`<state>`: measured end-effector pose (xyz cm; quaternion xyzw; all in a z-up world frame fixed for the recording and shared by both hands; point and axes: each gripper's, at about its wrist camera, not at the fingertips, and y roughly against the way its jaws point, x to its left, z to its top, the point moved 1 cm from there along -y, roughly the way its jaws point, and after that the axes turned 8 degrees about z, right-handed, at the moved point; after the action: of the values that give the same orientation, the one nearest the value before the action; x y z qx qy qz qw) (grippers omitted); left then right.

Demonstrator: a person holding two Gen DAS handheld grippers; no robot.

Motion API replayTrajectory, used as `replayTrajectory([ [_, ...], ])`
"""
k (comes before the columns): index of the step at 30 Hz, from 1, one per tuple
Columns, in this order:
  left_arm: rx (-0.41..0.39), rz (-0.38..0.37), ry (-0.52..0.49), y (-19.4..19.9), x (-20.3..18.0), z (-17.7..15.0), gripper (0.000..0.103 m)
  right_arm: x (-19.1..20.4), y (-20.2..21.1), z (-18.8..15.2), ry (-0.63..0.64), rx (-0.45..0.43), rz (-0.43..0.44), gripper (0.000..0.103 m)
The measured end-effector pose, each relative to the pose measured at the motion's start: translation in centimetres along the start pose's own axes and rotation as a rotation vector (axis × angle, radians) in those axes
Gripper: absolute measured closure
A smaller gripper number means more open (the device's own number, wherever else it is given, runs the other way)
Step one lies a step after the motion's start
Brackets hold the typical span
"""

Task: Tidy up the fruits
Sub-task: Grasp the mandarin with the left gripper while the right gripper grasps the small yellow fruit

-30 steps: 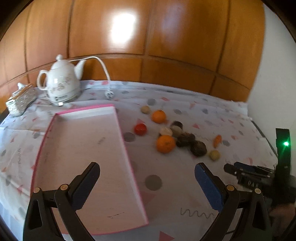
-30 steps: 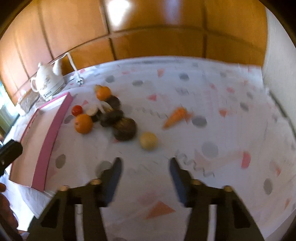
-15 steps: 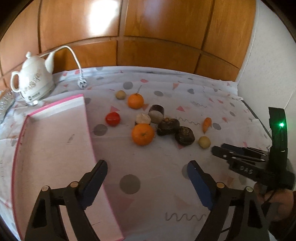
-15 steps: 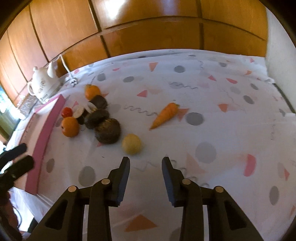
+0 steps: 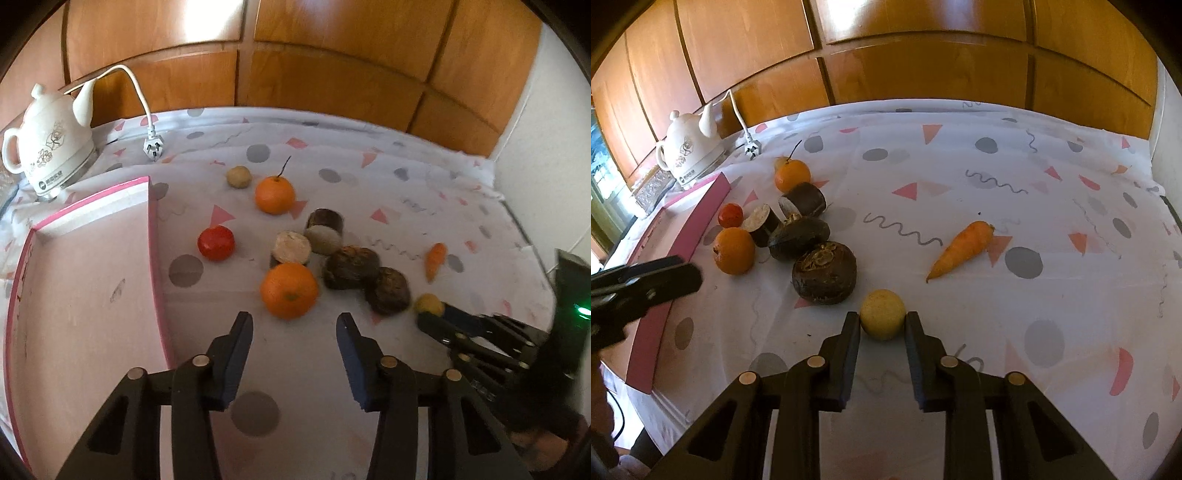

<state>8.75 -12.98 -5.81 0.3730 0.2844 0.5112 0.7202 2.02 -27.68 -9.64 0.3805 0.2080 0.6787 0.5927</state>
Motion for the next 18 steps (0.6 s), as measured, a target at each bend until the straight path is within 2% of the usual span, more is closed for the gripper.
replayTrajectory([
  [6,0.024,0.017,0.002,-1.9,-0.2,1.2,0.055,-0.3,0.0,-0.1,0.008,-0.002,0.017,0.078],
  [11,0.044,0.035,-0.004,-3.6,-0.5,1.6,0.055,0.0,-0.1,-0.2,0.032,-0.008,-0.002,0.078],
  [12,0.049,0.03,-0.003,-3.9,-0.5,1.5,0.057,0.0,-0.1,-0.3,0.037,-0.011,-0.004,0.078],
  [13,0.054,0.024,-0.001,-4.1,-0.5,1.4,0.063,0.1,-0.1,-0.3,0.04,-0.014,-0.005,0.078],
  [18,0.029,0.021,-0.008,-3.7,-1.1,0.7,0.064,0.1,-0.2,-0.5,0.049,-0.028,-0.015,0.078],
])
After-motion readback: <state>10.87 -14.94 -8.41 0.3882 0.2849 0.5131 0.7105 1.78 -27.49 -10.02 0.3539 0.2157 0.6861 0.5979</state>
